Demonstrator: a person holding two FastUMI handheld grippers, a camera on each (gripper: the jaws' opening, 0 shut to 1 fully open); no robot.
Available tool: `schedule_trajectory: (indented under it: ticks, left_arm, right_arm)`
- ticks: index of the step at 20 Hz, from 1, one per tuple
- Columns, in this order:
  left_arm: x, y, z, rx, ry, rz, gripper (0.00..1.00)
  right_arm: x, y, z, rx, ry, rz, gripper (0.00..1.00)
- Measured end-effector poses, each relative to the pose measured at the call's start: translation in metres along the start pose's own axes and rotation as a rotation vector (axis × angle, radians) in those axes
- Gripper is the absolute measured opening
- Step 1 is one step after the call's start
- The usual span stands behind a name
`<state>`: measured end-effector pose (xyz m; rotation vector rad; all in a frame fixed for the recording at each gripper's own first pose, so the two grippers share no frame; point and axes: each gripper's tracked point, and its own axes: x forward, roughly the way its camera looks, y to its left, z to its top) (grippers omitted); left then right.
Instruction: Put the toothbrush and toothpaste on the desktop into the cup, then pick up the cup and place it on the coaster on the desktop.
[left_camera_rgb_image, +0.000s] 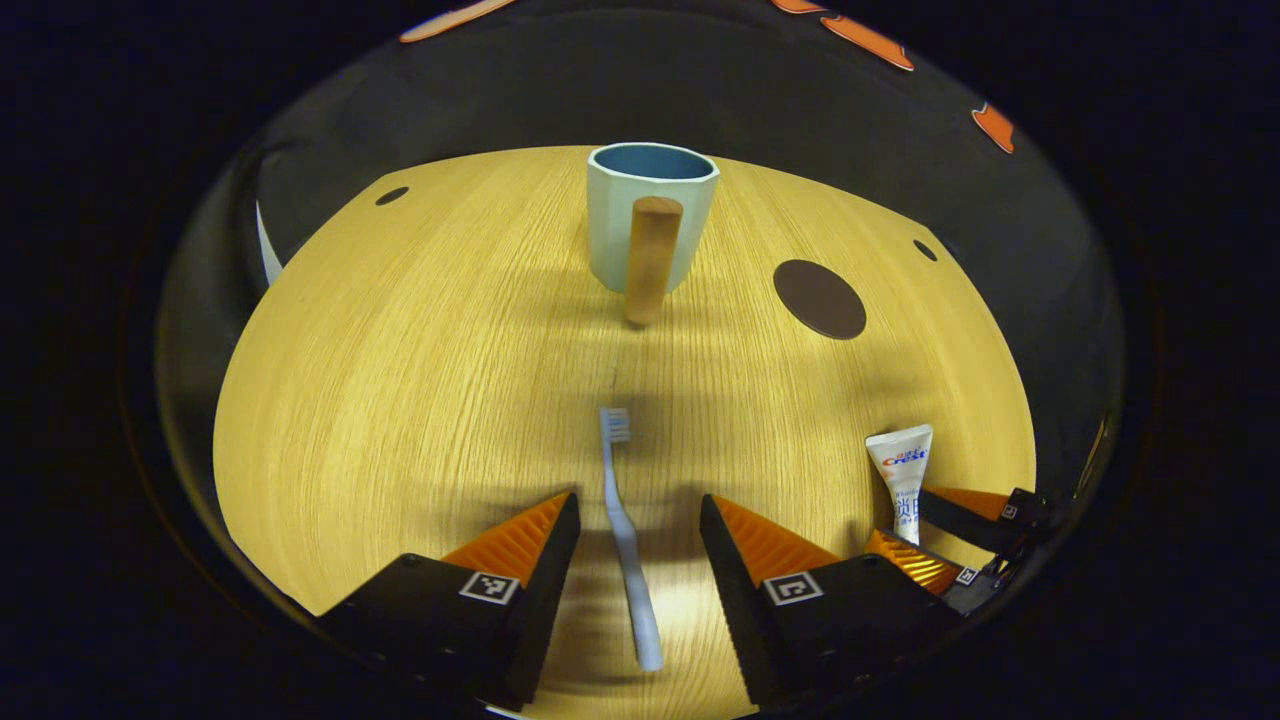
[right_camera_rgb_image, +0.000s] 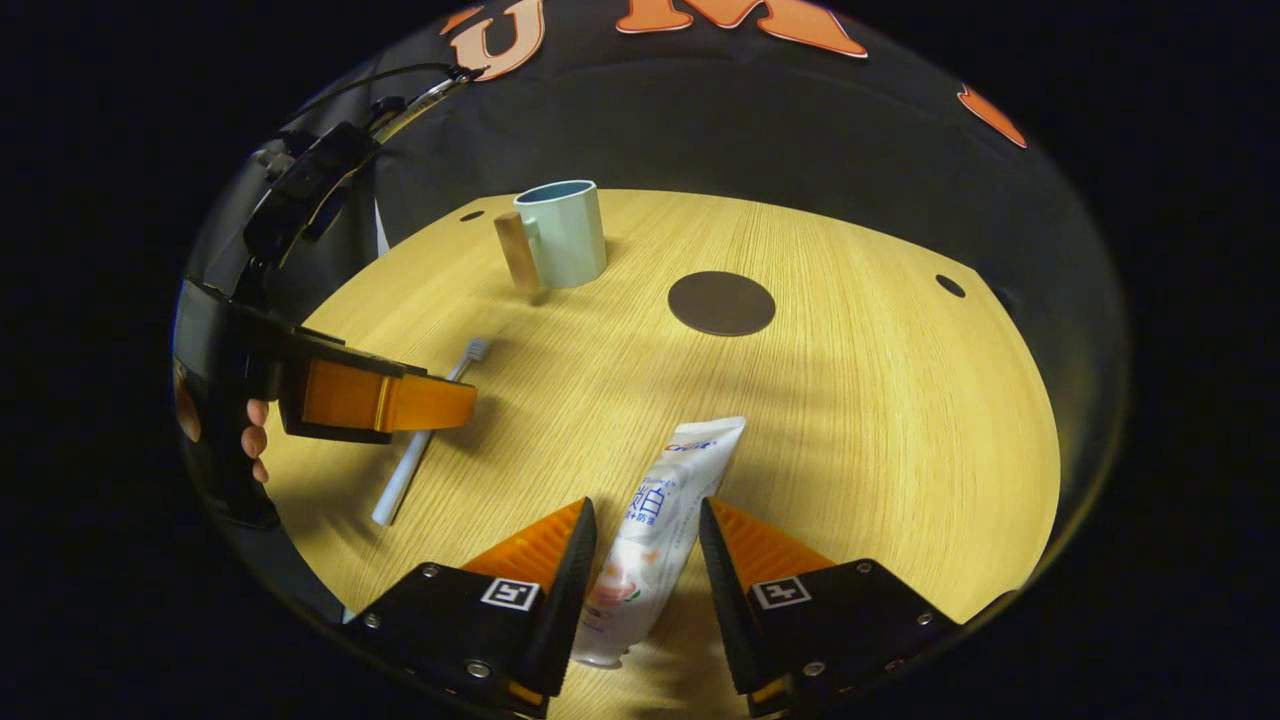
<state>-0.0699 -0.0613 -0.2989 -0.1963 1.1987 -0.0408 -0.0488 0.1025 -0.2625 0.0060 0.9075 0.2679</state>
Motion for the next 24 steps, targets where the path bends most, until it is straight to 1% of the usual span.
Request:
schedule_trajectory:
  ticks: [1,2,3,4,6,7,8,9,10,11,12,13,14,16,17,18,20,23,24]
  left_arm:
    - [0.0,0.0,-0.001,-0.018,0.006,0.015,0.68]
    - [0.0,0.002,0.003,-0.032,-0.003,0.034,0.57]
    - [0.001,0.0,0.002,-0.042,-0.01,0.04,0.54]
    - [0.0,0.0,0.003,-0.056,-0.006,0.053,0.48]
    - [0.002,0.001,0.006,-0.071,-0.011,0.06,0.38]
    - [0.003,0.001,0.009,-0.072,-0.017,0.064,0.3]
    - [0.005,0.003,0.009,-0.075,-0.014,0.066,0.21]
    - [0.006,0.004,0.008,-0.08,-0.015,0.065,0.19]
    - [0.01,0.004,0.006,-0.08,-0.014,0.065,0.15]
    - [0.007,0.005,0.006,-0.076,-0.019,0.067,0.13]
    - [0.006,0.003,0.007,-0.076,-0.02,0.056,0.11]
    - [0.007,0.003,0.008,-0.07,-0.027,0.045,0.11]
    - [0.008,0.001,0.01,-0.071,-0.033,0.033,0.09]
    - [0.007,-0.003,0.013,-0.054,-0.044,0.011,0.09]
    - [0.009,-0.005,0.016,-0.057,-0.046,0.004,0.09]
    - [0.01,-0.006,0.018,-0.048,-0.054,-0.009,0.06]
    - [0.006,-0.005,0.019,-0.032,-0.073,-0.024,0.05]
    - [0.008,-0.001,0.021,-0.009,-0.118,-0.046,0.05]
    - [0.009,0.001,0.024,-0.015,-0.125,-0.055,0.05]
  right_arm:
    - [0.002,-0.003,-0.001,-0.005,-0.001,-0.007,0.55]
    - [0.002,-0.004,0.0,-0.005,-0.007,-0.003,0.52]
    - [0.0,-0.004,-0.001,-0.006,-0.01,0.003,0.53]
    - [0.0,-0.003,0.001,-0.004,-0.016,0.007,0.53]
    - [-0.002,0.0,0.003,-0.017,-0.033,0.021,0.47]
    - [-0.002,0.001,0.005,-0.024,-0.045,0.027,0.41]
    - [-0.002,0.001,0.008,-0.024,-0.055,0.029,0.38]
    - [-0.003,-0.002,0.009,-0.02,-0.063,0.031,0.31]
    - [-0.004,-0.005,0.011,-0.009,-0.068,0.032,0.28]
    - [-0.003,-0.006,0.011,0.008,-0.07,0.036,0.23]
    - [-0.002,-0.007,0.012,0.029,-0.07,0.046,0.21]
    - [-0.001,-0.008,0.011,0.049,-0.072,0.057,0.17]
    - [0.0,-0.01,0.012,0.067,-0.074,0.063,0.16]
    - [0.001,-0.011,0.013,0.107,-0.074,0.077,0.11]
    - [0.003,-0.009,0.012,0.121,-0.075,0.098,0.06]
    - [0.002,-0.009,0.013,0.142,-0.082,0.115,0.06]
    - [0.005,-0.011,0.015,0.168,-0.09,0.124,0.06]
    - [0.005,-0.016,0.023,0.159,-0.131,0.095,0.06]
    - [0.004,-0.018,0.025,0.153,-0.142,0.084,0.06]
